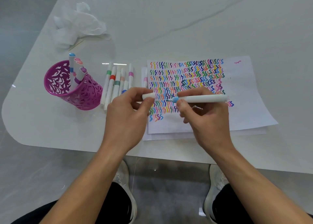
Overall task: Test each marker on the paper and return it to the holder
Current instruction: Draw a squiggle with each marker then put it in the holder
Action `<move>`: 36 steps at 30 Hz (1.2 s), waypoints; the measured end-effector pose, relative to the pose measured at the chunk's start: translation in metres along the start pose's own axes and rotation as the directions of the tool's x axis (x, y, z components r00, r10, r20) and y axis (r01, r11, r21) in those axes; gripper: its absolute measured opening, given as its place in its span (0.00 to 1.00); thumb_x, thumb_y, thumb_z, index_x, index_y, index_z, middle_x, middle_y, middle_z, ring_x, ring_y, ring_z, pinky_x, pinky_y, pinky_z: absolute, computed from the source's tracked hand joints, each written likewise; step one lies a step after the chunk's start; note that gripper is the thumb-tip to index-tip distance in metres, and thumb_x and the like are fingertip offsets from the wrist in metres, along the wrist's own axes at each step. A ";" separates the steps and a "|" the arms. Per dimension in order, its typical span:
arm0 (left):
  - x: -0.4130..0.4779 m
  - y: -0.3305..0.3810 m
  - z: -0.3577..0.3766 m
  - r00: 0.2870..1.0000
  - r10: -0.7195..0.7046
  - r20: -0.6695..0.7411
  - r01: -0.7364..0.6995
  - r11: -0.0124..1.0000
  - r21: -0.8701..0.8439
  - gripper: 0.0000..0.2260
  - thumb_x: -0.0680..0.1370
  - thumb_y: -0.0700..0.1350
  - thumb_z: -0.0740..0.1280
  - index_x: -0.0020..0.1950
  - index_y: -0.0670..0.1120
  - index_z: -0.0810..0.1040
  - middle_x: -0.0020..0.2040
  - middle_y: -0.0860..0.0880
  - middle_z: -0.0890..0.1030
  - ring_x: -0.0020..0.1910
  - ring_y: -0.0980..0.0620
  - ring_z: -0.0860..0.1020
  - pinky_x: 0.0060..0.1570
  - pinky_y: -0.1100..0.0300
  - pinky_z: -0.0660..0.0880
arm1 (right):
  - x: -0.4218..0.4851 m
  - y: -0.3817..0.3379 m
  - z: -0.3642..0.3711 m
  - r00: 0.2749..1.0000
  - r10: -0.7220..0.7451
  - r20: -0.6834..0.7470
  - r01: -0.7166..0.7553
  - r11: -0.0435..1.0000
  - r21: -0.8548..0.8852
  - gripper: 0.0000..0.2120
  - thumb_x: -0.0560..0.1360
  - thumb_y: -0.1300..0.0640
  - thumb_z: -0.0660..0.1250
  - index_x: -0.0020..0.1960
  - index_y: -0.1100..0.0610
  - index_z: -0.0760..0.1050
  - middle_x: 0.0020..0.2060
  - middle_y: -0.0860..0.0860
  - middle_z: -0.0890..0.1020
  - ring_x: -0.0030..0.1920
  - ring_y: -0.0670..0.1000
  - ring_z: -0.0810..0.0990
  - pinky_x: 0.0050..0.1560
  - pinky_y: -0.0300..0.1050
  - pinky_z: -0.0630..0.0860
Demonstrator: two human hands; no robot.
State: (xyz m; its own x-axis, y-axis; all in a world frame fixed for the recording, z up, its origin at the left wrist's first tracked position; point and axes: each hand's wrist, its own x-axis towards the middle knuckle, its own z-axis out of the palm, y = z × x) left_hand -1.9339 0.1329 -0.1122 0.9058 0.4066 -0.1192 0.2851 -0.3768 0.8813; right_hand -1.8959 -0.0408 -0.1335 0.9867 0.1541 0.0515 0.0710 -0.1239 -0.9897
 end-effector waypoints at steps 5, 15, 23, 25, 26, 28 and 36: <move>0.002 -0.001 0.001 0.996 -0.060 0.072 0.070 0.987 -0.141 0.09 0.82 0.47 0.66 0.60 0.49 0.81 0.45 0.57 0.86 0.34 0.61 0.78 0.32 0.71 0.74 | 0.001 -0.006 0.001 0.999 0.051 0.000 -0.051 0.991 0.126 0.05 0.79 0.55 0.71 0.51 0.48 0.84 0.40 0.48 0.87 0.40 0.51 0.86 0.36 0.41 0.82; -0.002 0.000 0.005 0.983 0.006 0.186 0.010 0.996 -0.087 0.08 0.81 0.44 0.66 0.59 0.52 0.81 0.44 0.59 0.85 0.35 0.57 0.80 0.41 0.70 0.78 | -0.001 -0.006 0.006 0.996 0.072 0.047 -0.075 0.995 0.063 0.06 0.77 0.52 0.70 0.52 0.52 0.84 0.38 0.49 0.87 0.37 0.51 0.86 0.37 0.40 0.82; -0.003 0.003 0.005 0.970 0.047 0.239 -0.031 0.997 -0.072 0.08 0.82 0.44 0.66 0.59 0.51 0.81 0.43 0.60 0.85 0.37 0.55 0.81 0.47 0.66 0.79 | -0.001 -0.004 0.005 0.995 0.063 0.079 -0.069 0.995 0.069 0.03 0.76 0.54 0.70 0.49 0.49 0.79 0.38 0.50 0.86 0.38 0.52 0.87 0.38 0.40 0.81; -0.002 0.003 0.004 0.969 0.045 0.243 -0.028 0.997 -0.072 0.08 0.82 0.45 0.66 0.59 0.51 0.81 0.44 0.59 0.85 0.37 0.55 0.81 0.47 0.63 0.80 | -0.001 -0.002 0.004 0.995 0.067 0.078 -0.073 0.994 0.078 0.04 0.76 0.54 0.71 0.49 0.49 0.76 0.39 0.52 0.86 0.39 0.52 0.87 0.38 0.42 0.82; -0.002 0.003 0.004 0.969 0.043 0.245 -0.027 0.997 -0.069 0.08 0.82 0.45 0.65 0.59 0.51 0.81 0.44 0.59 0.85 0.37 0.55 0.81 0.47 0.63 0.80 | -0.001 -0.002 0.004 0.995 0.066 0.078 -0.072 0.994 0.080 0.05 0.76 0.54 0.71 0.49 0.49 0.76 0.39 0.53 0.86 0.39 0.53 0.87 0.38 0.42 0.82; -0.002 0.003 0.004 0.968 0.041 0.246 -0.026 0.998 -0.061 0.07 0.82 0.45 0.65 0.57 0.51 0.81 0.43 0.58 0.84 0.37 0.55 0.81 0.47 0.62 0.80 | -0.001 -0.001 0.004 0.996 0.055 0.064 -0.060 0.994 0.089 0.05 0.76 0.55 0.71 0.48 0.51 0.75 0.38 0.54 0.85 0.38 0.53 0.87 0.37 0.42 0.82; -0.001 0.001 0.005 0.977 0.026 0.211 -0.018 0.999 -0.042 0.07 0.82 0.45 0.64 0.54 0.57 0.78 0.43 0.58 0.84 0.37 0.57 0.80 0.44 0.64 0.80 | 0.001 -0.002 0.001 1.000 0.028 -0.001 -0.027 0.990 0.139 0.04 0.78 0.59 0.70 0.50 0.56 0.75 0.37 0.53 0.86 0.37 0.54 0.87 0.38 0.45 0.84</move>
State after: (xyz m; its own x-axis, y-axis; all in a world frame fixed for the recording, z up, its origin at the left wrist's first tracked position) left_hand -1.9333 0.1277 -0.1135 0.9587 0.2118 -0.1900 0.2558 -0.3490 0.9015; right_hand -1.8955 -0.0392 -0.1314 0.9885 0.1495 0.0240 0.0229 0.0091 -0.9997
